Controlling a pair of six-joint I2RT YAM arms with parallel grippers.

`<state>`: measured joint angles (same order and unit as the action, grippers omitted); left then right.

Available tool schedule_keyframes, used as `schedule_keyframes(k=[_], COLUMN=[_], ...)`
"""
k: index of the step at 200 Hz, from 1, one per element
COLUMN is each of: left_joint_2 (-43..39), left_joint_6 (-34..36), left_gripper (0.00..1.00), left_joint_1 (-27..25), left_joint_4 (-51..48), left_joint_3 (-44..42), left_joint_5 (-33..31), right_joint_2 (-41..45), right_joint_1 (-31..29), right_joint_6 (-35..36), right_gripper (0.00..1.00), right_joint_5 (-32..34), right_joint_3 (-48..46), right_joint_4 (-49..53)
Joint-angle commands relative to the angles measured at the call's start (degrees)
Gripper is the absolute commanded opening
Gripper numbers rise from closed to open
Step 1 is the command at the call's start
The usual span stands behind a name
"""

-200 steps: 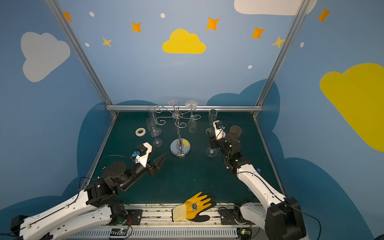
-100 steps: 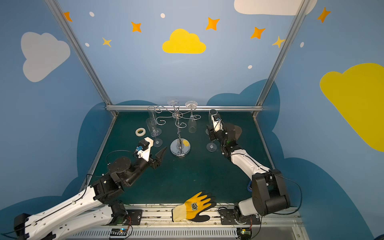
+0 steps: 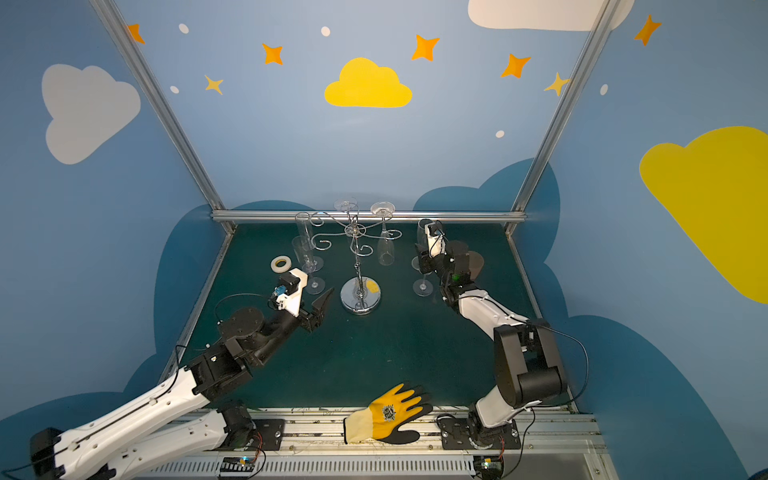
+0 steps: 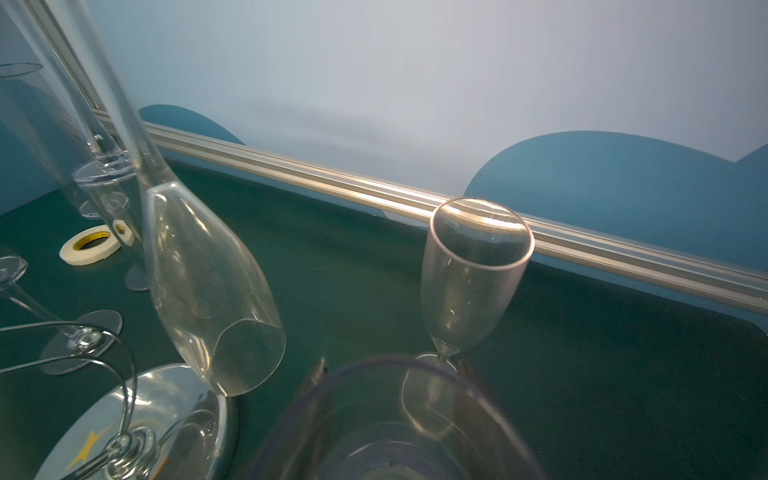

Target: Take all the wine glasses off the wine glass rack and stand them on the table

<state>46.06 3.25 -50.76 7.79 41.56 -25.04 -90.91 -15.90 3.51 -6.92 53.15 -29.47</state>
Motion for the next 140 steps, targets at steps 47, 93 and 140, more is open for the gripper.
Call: schedule_keyframes(k=[47,93,140], left_joint_2=[-2.5,-4.4,-5.7], left_joint_6=[-0.3,-1.3,-1.9], left_gripper=[0.69,0.69,0.70], left_joint_1=[0.4,0.3,0.3], left_joint_4=[1.4,0.3,-0.7], left_joint_3=[0.2,-0.9,-1.3], left_joint_5=[1.0,1.1,1.3], right_joint_2=[-3.9,-5.6,-5.6], right_joint_1=[0.2,0.2,0.2], right_joint_6=[-2.7,-2.1,-1.5], right_gripper=[0.26,0.29,0.33], right_joint_5=[0.9,0.7,0.3], right_joint_3=[0.3,-2.6,-3.6], right_joint_4=[-8.7,-15.4,-15.3])
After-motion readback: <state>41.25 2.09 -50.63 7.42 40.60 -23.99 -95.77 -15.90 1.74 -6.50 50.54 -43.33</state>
